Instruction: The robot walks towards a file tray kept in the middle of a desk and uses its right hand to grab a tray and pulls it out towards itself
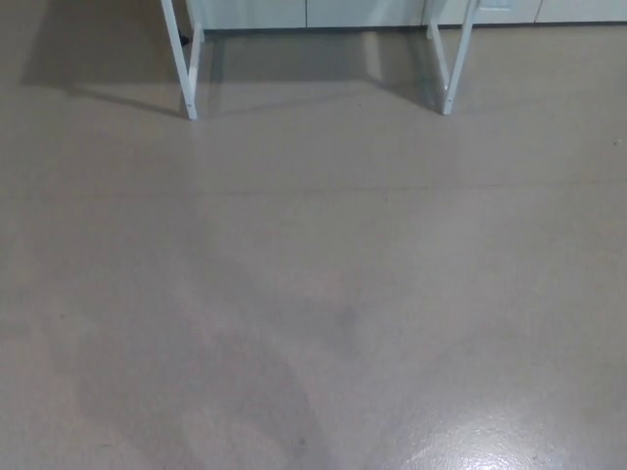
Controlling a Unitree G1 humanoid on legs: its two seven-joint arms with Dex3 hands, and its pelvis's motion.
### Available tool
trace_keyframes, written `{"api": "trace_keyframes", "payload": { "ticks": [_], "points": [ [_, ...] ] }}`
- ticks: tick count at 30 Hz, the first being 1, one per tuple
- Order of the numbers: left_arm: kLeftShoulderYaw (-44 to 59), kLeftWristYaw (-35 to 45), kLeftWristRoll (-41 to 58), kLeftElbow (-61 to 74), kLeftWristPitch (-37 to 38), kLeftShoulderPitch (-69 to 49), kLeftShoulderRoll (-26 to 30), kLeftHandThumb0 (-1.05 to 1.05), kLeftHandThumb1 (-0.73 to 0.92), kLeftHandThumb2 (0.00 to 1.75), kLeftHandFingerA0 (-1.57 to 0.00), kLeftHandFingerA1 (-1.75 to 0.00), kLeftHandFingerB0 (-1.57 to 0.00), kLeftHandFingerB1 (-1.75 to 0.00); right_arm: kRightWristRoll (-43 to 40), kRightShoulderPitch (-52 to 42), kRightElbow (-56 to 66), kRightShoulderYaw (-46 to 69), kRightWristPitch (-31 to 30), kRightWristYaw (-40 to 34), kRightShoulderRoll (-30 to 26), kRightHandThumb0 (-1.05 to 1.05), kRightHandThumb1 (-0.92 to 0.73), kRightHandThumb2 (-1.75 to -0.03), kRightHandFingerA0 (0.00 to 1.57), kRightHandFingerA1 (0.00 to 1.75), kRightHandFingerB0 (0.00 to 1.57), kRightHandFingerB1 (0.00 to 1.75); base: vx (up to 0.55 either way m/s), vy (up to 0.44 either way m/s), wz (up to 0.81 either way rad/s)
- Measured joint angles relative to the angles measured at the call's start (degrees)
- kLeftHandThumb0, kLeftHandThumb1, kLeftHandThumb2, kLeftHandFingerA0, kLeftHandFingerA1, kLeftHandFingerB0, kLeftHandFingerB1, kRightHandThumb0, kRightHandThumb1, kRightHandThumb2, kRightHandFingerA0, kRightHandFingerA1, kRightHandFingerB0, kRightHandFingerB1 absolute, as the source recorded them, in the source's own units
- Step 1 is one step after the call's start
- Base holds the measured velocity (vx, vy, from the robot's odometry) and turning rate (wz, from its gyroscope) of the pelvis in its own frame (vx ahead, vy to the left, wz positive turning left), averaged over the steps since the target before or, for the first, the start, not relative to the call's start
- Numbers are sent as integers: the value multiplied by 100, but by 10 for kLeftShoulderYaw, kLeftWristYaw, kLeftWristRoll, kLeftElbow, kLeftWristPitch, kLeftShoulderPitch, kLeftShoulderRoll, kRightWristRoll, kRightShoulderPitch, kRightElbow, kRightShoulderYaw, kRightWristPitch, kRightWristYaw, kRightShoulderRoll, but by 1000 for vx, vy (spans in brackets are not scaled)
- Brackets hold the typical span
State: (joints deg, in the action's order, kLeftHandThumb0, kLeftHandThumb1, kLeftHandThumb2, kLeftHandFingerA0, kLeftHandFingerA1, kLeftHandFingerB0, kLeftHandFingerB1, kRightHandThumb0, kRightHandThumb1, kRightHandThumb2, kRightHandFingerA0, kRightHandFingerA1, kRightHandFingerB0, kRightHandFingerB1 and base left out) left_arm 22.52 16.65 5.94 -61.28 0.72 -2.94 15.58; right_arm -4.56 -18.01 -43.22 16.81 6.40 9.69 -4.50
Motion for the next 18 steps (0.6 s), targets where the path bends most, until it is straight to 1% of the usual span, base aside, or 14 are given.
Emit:
{"api": "trace_keyframes", "payload": {
  "ticks": [2, 3, 5, 7, 8, 9, 10, 11, 12, 14, 15, 16, 17, 18],
  "points": [
    [1, 7, 3, -7, 4, 2, 0, -28, 20, 88, -45, -76, -24, -64, -5, -1, -2, 1, 6, 4, 0, -20, -43, -87, 32, 58, 18, 50, 0, 0, 0],
    [3, 12, 5, -9, 6, 2, 1, -30, 26, 80, -40, -96, -21, -72, -6, -2, -1, 1, 10, 6, 1, -21, -43, -87, 32, 58, 17, 50, 0, 0, 0],
    [5, 17, 9, -10, 9, 2, 2, -29, 27, 80, -39, -97, -20, -72, -8, -4, -1, 1, 15, 9, 1, -20, -44, -88, 31, 57, 17, 50, 0, 0, 0],
    [4, 22, 12, -10, 11, 1, 3, -31, 30, 78, -40, -90, -21, -70, -10, -10, 5, 1, 19, 10, 3, -20, -43, -87, 30, 57, 18, 50, 0, 0, 0],
    [3, 24, 12, -10, 14, 0, 4, -30, 29, 81, -39, -91, -20, -70, -11, -13, 8, 0, 21, 11, 4, -21, -43, -87, 30, 57, 18, 51, 0, 0, 0],
    [2, 25, 12, -10, 16, 0, 4, -31, 31, 78, -41, -89, -22, -67, -11, -15, 11, -1, 22, 11, 4, -21, -42, -87, 30, 57, 20, 51, 0, 0, 0],
    [0, 27, 12, -10, 19, -1, 4, -28, 29, 80, -42, -91, -23, -69, -12, -18, 16, -2, 22, 11, 5, -20, -42, -87, 33, 59, 20, 52, 0, 0, 0],
    [0, 27, 12, -10, 20, -1, 5, -32, 26, 82, -43, -88, -24, -69, -12, -22, 24, -3, 22, 11, 6, -22, -62, -58, 41, 46, 33, 39, 0, 0, 0],
    [-1, 28, 13, -11, 21, 0, 5, -24, 21, 90, -46, -76, -26, -65, -13, -23, 28, -4, 23, 11, 8, -19, -43, -88, 32, 58, 20, 52, 0, 0, 0],
    [-1, 29, 13, -14, 22, 2, 6, -21, 21, 92, -42, -74, -27, -65, -13, -23, 28, -6, 24, 11, 8, -20, -44, -88, 33, 58, 19, 51, 0, 0, 0],
    [-2, 30, 13, -15, 23, 3, 6, -23, 24, 86, -34, -91, -22, -74, -13, -24, 29, -7, 24, 10, 8, -19, -43, -88, 34, 59, 20, 51, 0, 0, 0],
    [-4, 31, 13, -16, 25, 3, 6, -23, 24, 86, -34, -91, -22, -74, -13, -25, 31, -8, 24, 9, 8, -19, -43, -88, 34, 59, 20, 51, 0, 0, 0],
    [-5, 31, 13, -17, 27, 3, 7, -20, 20, 92, -40, -74, -25, -64, -13, -26, 33, -10, 24, 8, 8, -19, -43, -88, 36, 60, 20, 52, 0, 0, 0],
    [-6, 32, 13, -17, 28, 3, 7, -22, 24, 86, -33, -89, -22, -72, -13, -26, 33, -10, 24, 7, 8, -19, -43, -87, 35, 60, 21, 52, 0, 0, 0]
  ]
}}
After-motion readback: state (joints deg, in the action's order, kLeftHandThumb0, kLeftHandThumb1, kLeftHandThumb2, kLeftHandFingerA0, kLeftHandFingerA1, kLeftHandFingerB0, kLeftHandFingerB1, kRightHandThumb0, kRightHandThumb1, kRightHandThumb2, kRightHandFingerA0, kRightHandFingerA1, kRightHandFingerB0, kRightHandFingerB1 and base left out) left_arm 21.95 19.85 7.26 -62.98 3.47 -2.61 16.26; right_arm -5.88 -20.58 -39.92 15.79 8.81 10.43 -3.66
